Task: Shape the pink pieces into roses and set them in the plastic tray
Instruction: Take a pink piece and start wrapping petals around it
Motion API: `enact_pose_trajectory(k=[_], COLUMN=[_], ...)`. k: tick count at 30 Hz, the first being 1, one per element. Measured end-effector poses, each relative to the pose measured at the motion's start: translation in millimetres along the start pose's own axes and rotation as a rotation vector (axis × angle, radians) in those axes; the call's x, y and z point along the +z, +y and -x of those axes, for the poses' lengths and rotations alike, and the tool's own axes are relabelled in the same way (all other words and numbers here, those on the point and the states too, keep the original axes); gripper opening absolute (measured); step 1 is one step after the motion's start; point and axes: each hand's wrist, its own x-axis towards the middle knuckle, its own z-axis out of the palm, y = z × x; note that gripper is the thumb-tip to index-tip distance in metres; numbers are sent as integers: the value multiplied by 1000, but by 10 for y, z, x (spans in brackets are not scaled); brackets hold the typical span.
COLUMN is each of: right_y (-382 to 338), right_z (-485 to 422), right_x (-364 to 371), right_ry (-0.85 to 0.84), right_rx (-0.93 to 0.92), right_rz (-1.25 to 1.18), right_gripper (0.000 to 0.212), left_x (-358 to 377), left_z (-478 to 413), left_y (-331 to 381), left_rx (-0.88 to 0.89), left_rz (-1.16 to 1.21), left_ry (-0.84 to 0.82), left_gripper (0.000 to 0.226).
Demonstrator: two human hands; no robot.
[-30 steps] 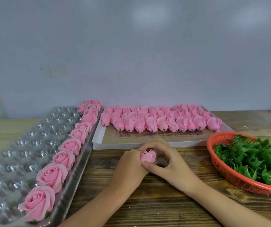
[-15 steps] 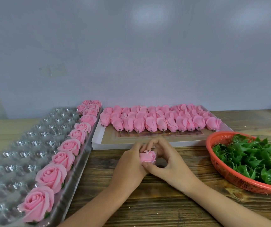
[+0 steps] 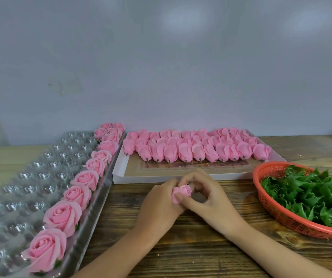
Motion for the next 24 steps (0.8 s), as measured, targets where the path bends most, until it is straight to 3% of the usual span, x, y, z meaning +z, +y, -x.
enact_pose_trajectory(k=[4,12,15,24], right_y=[-12,-6,-11,-31], right_z=[0,-5,-7,2], right_x=[-5,-2,-5,-6], right_ry=[6,-49,-52,-36], right_rx=[-53,-118,-119,-111], right_rz=[27,53,42,19], right_gripper=[10,1,2,15], left_x=[-10,-31,-32,-16], left_z=[-1,-18,-15,-25], left_y=[2,4,5,-22], left_rx=[-12,-27,-28,-28], left_rz=[29,159,191,153], left_ry=[11,-12,-26,-34], left_gripper=[27,5,14,13])
